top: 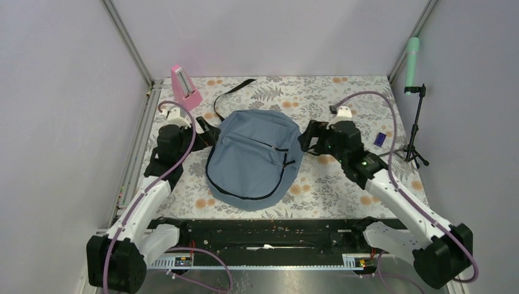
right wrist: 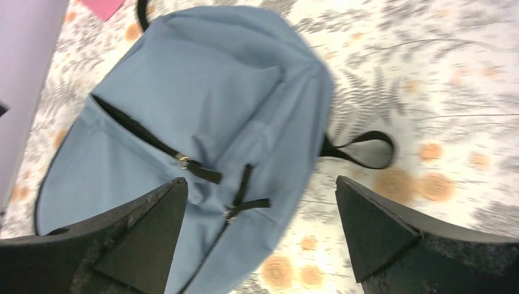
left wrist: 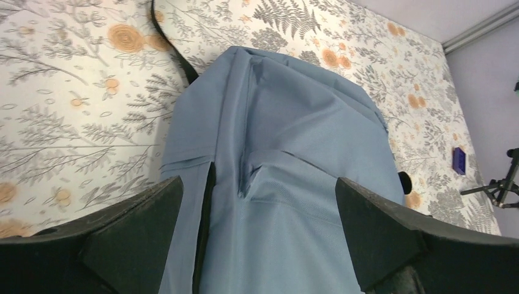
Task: Pack the student bag
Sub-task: Reset both arms
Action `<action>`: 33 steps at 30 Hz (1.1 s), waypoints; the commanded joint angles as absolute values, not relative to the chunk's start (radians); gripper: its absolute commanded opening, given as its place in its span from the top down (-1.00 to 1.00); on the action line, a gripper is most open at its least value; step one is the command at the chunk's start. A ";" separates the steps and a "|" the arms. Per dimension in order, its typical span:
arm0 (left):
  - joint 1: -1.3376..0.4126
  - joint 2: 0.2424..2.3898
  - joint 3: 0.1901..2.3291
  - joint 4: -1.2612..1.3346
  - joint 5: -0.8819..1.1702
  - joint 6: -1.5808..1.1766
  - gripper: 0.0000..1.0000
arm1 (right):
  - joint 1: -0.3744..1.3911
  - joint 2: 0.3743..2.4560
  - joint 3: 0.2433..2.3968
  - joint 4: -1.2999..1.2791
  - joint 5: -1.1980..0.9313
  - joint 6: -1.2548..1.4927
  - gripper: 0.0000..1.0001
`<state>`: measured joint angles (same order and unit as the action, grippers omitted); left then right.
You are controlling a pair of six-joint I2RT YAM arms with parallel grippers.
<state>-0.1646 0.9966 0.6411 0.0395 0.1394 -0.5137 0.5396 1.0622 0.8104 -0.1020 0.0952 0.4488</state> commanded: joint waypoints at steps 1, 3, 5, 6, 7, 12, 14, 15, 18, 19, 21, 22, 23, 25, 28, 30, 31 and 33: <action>-0.156 0.883 0.704 -0.133 0.058 -0.454 -0.98 | 0.442 0.929 0.828 -0.257 0.151 0.298 -0.98; -0.156 0.832 0.737 -0.212 0.013 -0.433 -0.98 | 0.377 0.866 0.828 -0.309 0.170 0.280 -0.99; -0.156 0.772 0.757 -0.275 -0.067 -0.415 -0.97 | 0.324 0.801 0.824 -0.347 0.187 0.266 -0.99; -0.156 0.734 0.768 -0.296 -0.097 -0.398 -0.97 | 0.302 0.767 0.823 -0.361 0.201 0.258 -0.99; -0.156 0.700 0.782 -0.313 -0.122 -0.382 -0.98 | 0.286 0.737 0.821 -0.373 0.217 0.245 -1.00; -0.156 0.581 0.878 -0.388 -0.197 -0.270 -0.98 | 0.270 0.597 0.814 -0.363 0.334 0.176 -1.00; -0.156 0.551 0.898 -0.395 -0.210 -0.237 -0.98 | 0.270 0.548 0.789 -0.317 0.354 0.144 -0.99; -0.156 0.534 0.894 -0.388 -0.220 -0.223 -0.98 | 0.270 0.522 0.769 -0.282 0.362 0.132 -1.00; -0.156 0.473 0.813 -0.332 -0.247 -0.183 -0.98 | 0.270 0.434 0.676 -0.178 0.363 0.118 -0.99; -0.156 0.452 0.761 -0.309 -0.256 -0.176 -0.98 | 0.270 0.405 0.631 -0.140 0.358 0.120 -0.99; -0.156 0.412 0.702 -0.280 -0.263 -0.177 -0.98 | 0.270 0.359 0.581 -0.117 0.351 0.128 -0.99; -0.156 0.403 0.690 -0.279 -0.261 -0.186 -0.98 | 0.270 0.342 0.565 -0.117 0.352 0.132 -0.99; -0.156 0.398 0.687 -0.279 -0.255 -0.192 -0.98 | 0.270 0.326 0.553 -0.121 0.353 0.133 -0.99; -0.156 0.399 0.691 -0.271 -0.247 -0.193 -0.98 | 0.270 0.301 0.537 -0.128 0.366 0.128 -0.99; -0.156 0.408 0.700 -0.269 -0.258 -0.187 -0.98 | 0.270 0.275 0.531 -0.137 0.390 0.109 -0.99; -0.156 0.413 0.697 -0.270 -0.258 -0.184 -0.98 | 0.270 0.261 0.539 -0.141 0.397 0.097 -1.00; -0.156 0.413 0.697 -0.272 -0.258 -0.182 -0.98 | 0.270 0.254 0.540 -0.139 0.397 0.094 -1.00; -0.156 0.418 0.699 -0.278 -0.254 -0.171 -0.98 | 0.270 0.242 0.543 -0.136 0.397 0.090 -1.00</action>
